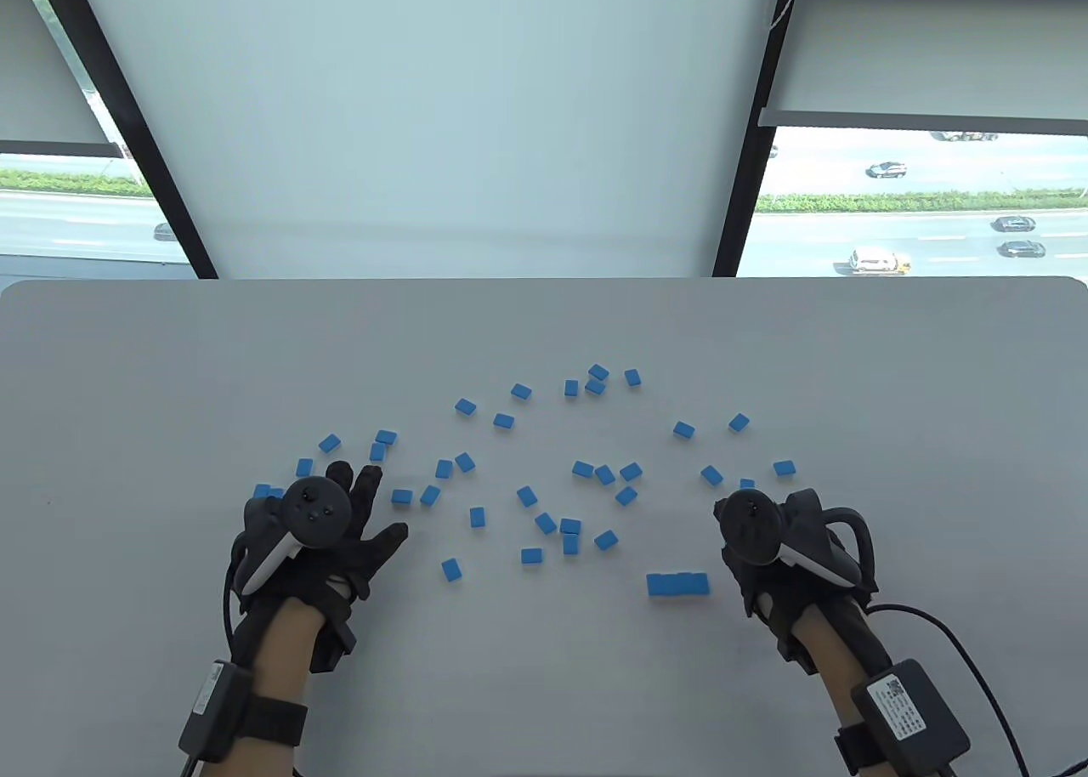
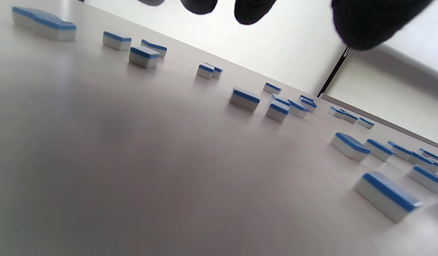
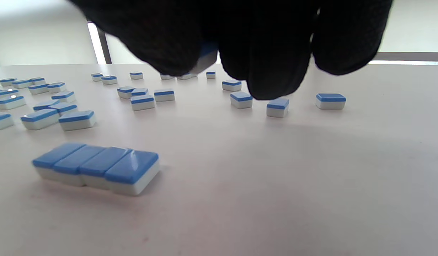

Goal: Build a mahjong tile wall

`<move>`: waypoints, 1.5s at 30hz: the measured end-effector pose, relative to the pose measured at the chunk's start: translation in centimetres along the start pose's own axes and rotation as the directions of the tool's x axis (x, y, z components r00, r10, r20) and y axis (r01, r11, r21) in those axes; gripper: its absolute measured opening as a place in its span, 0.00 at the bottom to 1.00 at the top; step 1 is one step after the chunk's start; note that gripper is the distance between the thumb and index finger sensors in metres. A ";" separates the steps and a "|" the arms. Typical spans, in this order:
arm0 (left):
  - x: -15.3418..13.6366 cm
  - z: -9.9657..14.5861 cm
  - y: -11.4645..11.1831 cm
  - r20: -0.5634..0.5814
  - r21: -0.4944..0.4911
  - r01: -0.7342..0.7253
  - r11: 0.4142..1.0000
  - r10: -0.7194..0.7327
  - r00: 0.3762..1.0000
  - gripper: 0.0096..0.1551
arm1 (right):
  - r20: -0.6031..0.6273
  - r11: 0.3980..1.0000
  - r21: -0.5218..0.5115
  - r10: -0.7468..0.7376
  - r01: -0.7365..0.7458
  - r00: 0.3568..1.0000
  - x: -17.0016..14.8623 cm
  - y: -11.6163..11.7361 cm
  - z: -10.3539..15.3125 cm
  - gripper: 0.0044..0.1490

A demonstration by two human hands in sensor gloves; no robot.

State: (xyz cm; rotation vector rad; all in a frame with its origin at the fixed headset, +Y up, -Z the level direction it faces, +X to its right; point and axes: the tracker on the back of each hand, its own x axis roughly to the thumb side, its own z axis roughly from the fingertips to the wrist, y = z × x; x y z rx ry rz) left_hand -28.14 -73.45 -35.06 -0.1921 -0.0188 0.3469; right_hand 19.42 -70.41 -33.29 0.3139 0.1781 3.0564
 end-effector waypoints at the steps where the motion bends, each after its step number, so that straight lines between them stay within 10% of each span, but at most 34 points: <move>1: 0.0 0.0 0.0 0.000 -0.001 0.002 1.000 -0.002 1.000 0.51 | -0.005 1.000 0.008 -0.007 0.007 1.000 0.0 0.3 0.2 0.37; 19: 0.0 0.0 -0.1 0.002 -0.002 0.013 1.000 -0.013 1.000 0.51 | -0.002 0.976 0.203 0.083 -0.081 0.997 1.2 4.4 -0.6 0.38; 45: 0.1 0.0 0.0 0.007 0.005 0.014 1.000 -0.014 1.000 0.51 | -0.004 0.988 0.151 0.034 -0.033 0.999 1.1 3.1 -0.3 0.40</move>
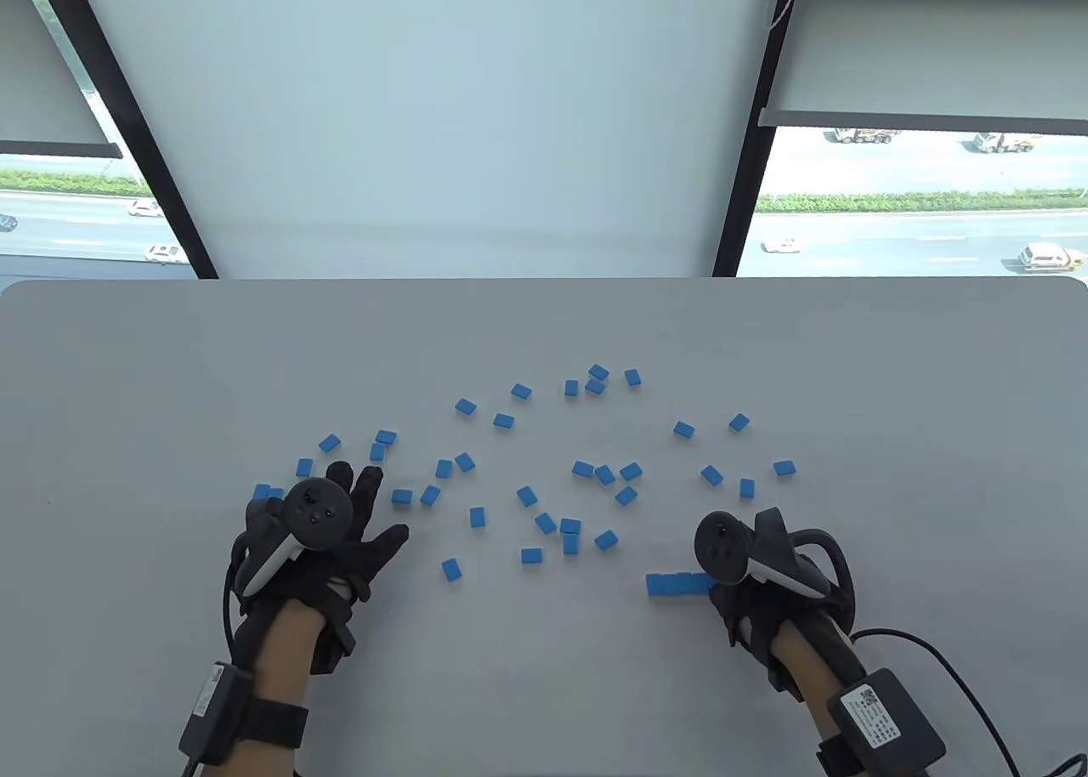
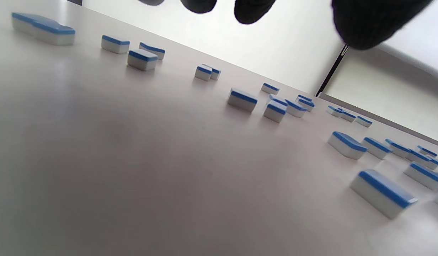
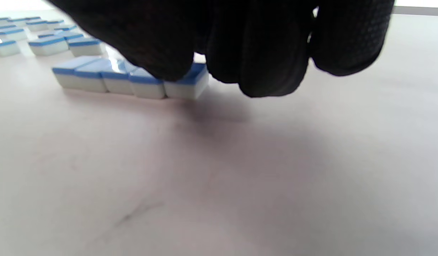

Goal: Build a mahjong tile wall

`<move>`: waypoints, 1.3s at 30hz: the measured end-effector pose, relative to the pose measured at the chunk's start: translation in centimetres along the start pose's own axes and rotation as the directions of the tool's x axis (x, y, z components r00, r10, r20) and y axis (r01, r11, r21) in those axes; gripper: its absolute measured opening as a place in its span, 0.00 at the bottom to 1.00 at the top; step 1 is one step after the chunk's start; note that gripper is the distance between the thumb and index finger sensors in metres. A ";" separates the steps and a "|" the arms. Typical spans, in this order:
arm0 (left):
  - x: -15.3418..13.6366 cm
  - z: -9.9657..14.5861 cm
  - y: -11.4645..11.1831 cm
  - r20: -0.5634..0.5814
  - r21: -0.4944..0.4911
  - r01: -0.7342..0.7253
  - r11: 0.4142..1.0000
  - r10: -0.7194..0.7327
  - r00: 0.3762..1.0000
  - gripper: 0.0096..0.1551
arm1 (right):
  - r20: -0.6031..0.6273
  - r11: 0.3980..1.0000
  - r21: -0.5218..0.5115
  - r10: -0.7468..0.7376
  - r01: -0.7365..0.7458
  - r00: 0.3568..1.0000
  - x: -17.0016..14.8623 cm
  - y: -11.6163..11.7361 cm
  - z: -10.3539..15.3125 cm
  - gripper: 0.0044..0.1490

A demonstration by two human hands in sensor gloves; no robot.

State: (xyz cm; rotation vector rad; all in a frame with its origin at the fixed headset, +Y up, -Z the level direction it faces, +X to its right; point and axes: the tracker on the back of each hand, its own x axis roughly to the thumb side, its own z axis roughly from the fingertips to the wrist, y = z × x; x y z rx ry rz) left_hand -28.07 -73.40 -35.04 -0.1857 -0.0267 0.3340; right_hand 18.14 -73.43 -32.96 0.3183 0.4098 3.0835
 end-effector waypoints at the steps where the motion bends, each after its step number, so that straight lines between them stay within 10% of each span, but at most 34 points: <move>1: 0.1 0.0 0.0 0.003 0.002 0.001 1.000 -0.001 1.000 0.51 | -0.002 1.000 -0.017 -0.006 0.006 1.000 -0.1 -0.4 0.1 0.40; 14: 0.0 0.0 0.1 -0.001 0.006 -0.003 1.000 0.003 1.000 0.51 | -0.103 0.971 -0.211 -0.140 0.115 0.985 -4.5 -7.2 -3.1 0.41; 26: -0.1 0.0 0.0 -0.012 -0.003 0.002 1.000 -0.002 1.000 0.51 | -0.133 0.992 -0.102 -0.081 0.068 0.988 -6.4 -1.5 -6.8 0.45; 39: -0.1 -0.1 -0.1 -0.002 -0.003 0.001 1.000 -0.001 1.000 0.51 | -0.190 0.997 -0.079 -0.020 0.005 0.982 -5.9 -0.2 -7.8 0.43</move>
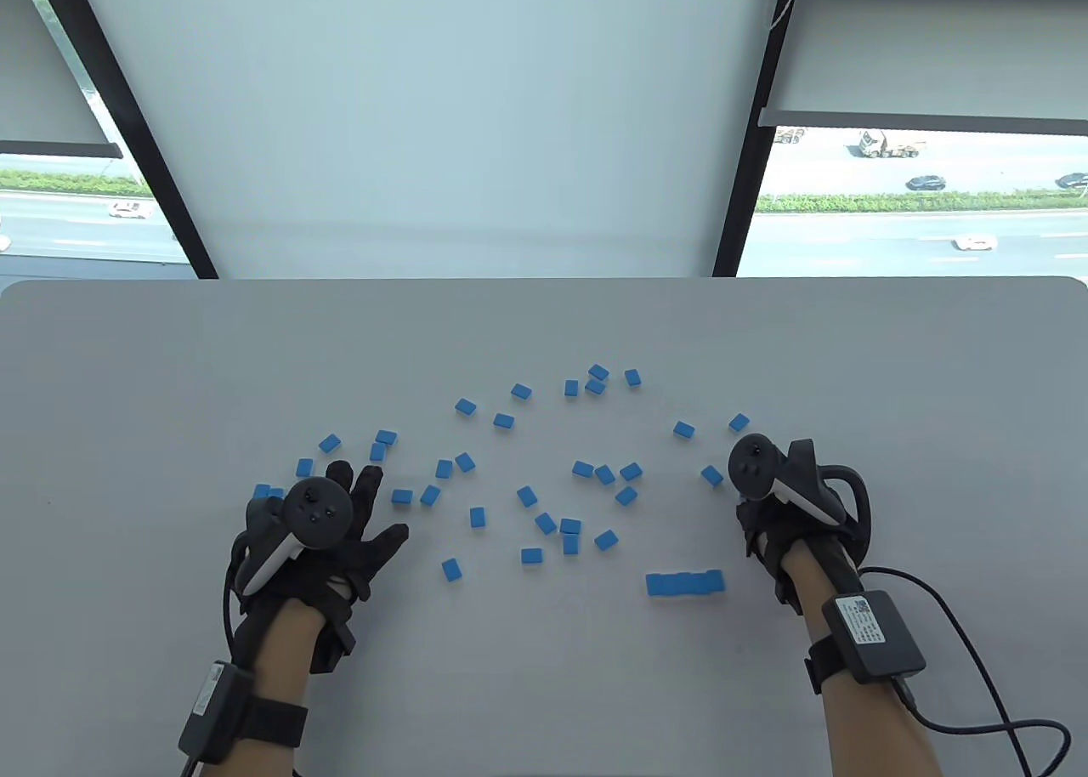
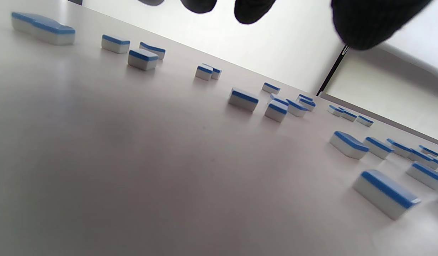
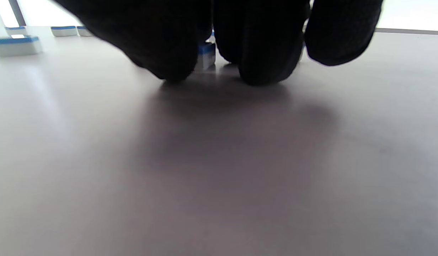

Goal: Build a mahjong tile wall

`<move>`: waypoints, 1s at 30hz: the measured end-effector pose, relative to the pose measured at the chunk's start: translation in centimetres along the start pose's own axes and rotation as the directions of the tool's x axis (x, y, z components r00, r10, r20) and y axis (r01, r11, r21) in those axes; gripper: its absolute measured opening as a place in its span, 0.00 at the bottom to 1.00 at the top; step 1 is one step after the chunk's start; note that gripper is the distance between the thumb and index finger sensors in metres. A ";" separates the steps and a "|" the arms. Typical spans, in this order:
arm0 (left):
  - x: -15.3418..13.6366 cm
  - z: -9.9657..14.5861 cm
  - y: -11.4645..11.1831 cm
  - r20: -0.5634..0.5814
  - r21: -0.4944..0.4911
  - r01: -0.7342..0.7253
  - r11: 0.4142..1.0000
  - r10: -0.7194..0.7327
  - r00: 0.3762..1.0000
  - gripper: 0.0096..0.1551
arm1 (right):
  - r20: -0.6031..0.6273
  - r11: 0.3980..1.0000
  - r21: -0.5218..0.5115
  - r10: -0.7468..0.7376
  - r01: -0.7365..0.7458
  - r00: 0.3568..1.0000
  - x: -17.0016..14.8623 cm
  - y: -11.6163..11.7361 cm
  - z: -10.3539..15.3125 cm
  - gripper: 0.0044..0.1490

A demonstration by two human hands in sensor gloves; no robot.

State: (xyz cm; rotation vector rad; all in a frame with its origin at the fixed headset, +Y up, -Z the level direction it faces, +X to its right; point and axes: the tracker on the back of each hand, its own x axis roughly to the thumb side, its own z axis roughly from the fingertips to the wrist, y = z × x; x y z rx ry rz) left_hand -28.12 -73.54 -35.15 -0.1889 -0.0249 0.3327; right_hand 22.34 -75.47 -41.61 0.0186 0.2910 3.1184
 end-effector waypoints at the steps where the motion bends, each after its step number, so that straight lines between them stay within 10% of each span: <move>1: 0.0 0.0 0.0 0.000 0.000 0.001 1.000 -0.001 1.000 0.51 | -0.008 1.000 -0.001 0.009 -0.009 1.000 0.1 0.0 -0.1 0.41; 30: 0.0 0.0 0.0 0.003 0.002 -0.001 1.000 0.001 1.000 0.51 | 0.050 0.994 -0.106 -0.013 0.018 0.999 1.5 -1.9 2.1 0.37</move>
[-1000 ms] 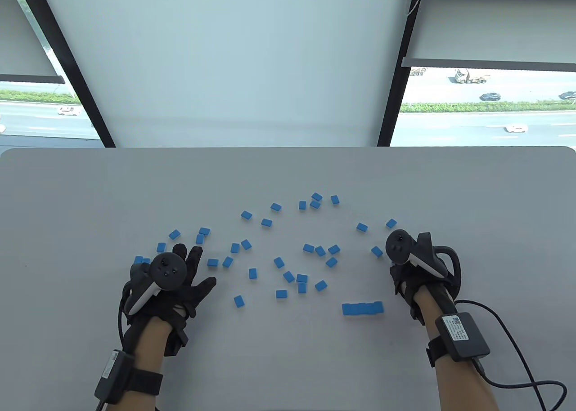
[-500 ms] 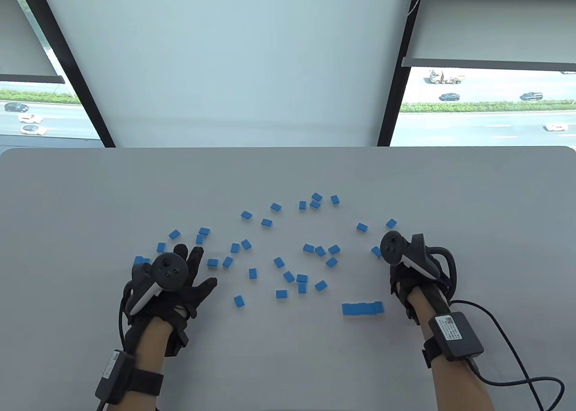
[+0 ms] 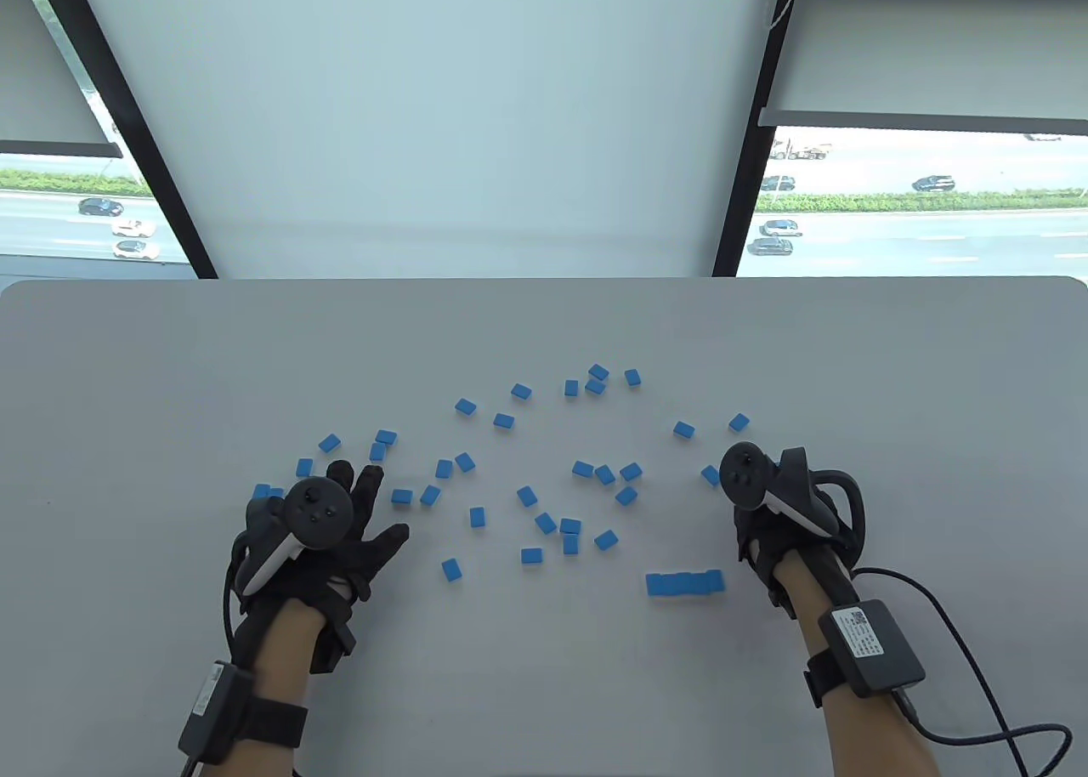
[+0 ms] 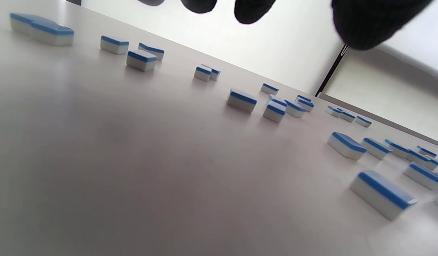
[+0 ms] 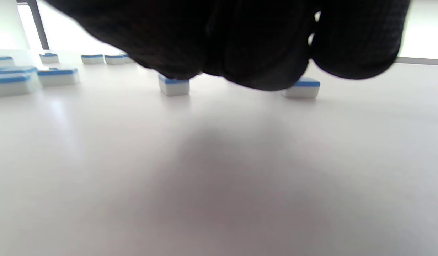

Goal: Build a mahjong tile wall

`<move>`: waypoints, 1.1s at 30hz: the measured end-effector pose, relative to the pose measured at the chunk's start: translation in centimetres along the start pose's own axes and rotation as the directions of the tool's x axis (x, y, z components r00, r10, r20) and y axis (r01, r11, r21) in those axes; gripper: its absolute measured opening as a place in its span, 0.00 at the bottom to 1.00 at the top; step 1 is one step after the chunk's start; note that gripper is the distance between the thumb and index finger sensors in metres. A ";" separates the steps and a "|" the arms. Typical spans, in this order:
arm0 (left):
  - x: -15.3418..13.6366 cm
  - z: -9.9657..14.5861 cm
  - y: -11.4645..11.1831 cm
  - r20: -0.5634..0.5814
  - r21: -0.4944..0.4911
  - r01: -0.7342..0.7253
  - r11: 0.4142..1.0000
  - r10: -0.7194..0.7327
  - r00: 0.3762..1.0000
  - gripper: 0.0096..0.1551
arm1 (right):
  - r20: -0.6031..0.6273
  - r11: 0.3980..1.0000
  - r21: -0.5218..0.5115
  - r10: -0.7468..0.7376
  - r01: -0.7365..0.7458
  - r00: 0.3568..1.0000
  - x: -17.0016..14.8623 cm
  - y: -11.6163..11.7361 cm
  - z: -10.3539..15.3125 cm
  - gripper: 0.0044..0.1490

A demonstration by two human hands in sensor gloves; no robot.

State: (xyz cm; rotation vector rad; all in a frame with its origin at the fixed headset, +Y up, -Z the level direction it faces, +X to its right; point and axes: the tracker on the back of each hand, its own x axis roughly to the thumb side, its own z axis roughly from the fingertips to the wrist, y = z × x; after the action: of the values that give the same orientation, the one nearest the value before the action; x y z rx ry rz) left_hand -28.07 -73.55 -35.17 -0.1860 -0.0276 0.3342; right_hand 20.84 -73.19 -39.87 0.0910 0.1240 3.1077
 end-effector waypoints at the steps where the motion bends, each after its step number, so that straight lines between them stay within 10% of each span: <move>1: 0.0 0.0 0.0 0.000 0.001 0.001 1.000 -0.001 1.000 0.51 | 0.007 1.000 -0.004 -0.008 0.008 1.000 0.2 -0.4 0.2 0.37; 14: -0.1 0.0 -0.1 -0.002 -0.003 0.005 1.000 -0.005 1.000 0.51 | 0.157 0.986 -0.108 -0.106 0.124 0.982 3.8 -3.3 4.6 0.37; 33: -0.1 -0.1 -0.4 -0.005 -0.016 0.002 1.000 -0.002 1.000 0.51 | 0.312 0.984 0.173 -0.024 -0.032 0.950 9.2 1.3 6.0 0.37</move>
State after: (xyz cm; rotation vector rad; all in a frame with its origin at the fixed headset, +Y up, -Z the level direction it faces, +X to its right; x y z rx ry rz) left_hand -28.08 -73.94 -35.15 -0.2022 -0.0255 0.3318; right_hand 11.96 -73.66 -33.24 0.5860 0.3884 3.0278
